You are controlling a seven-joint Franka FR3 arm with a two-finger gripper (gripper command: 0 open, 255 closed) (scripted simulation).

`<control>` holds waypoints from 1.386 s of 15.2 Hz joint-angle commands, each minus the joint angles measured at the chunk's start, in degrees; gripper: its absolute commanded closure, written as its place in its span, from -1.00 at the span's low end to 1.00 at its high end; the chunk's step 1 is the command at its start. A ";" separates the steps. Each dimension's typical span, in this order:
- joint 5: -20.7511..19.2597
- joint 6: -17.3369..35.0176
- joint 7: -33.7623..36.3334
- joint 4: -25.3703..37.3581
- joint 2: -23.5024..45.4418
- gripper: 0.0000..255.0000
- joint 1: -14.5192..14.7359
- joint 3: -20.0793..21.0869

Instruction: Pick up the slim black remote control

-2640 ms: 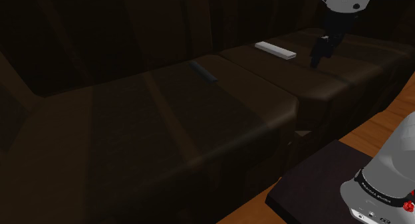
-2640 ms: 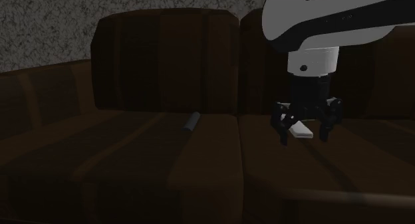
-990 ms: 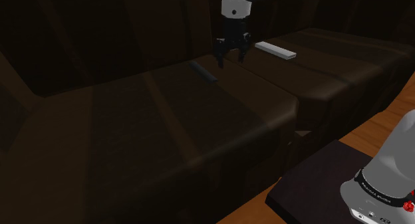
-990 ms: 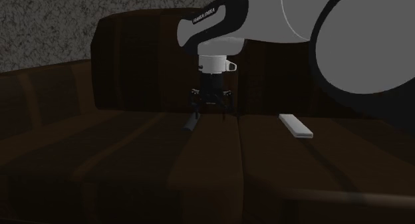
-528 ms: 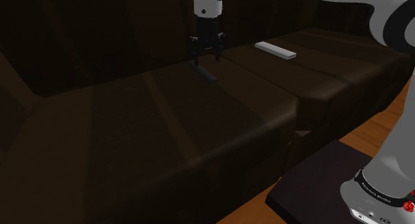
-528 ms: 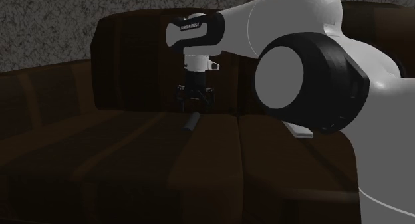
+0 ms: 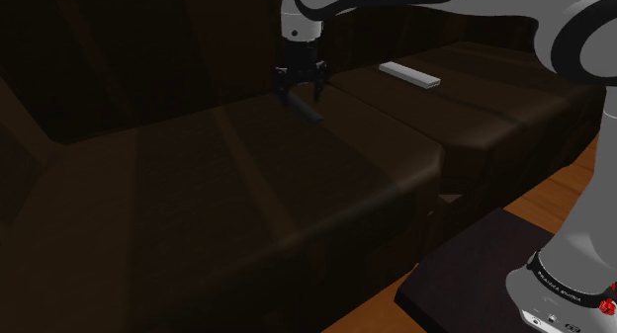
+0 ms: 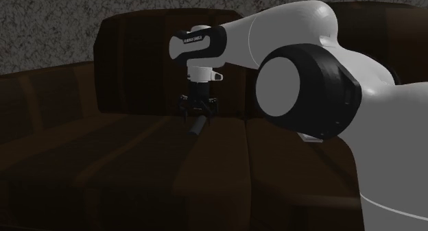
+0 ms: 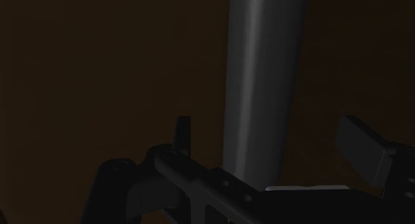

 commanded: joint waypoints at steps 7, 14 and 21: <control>0.08 1.65 -0.01 -1.88 -0.29 1.00 -0.10 0.00; 0.03 -0.18 -0.05 0.15 -0.07 1.00 -0.03 -0.02; -0.68 -7.11 0.31 9.75 2.63 1.00 0.88 0.03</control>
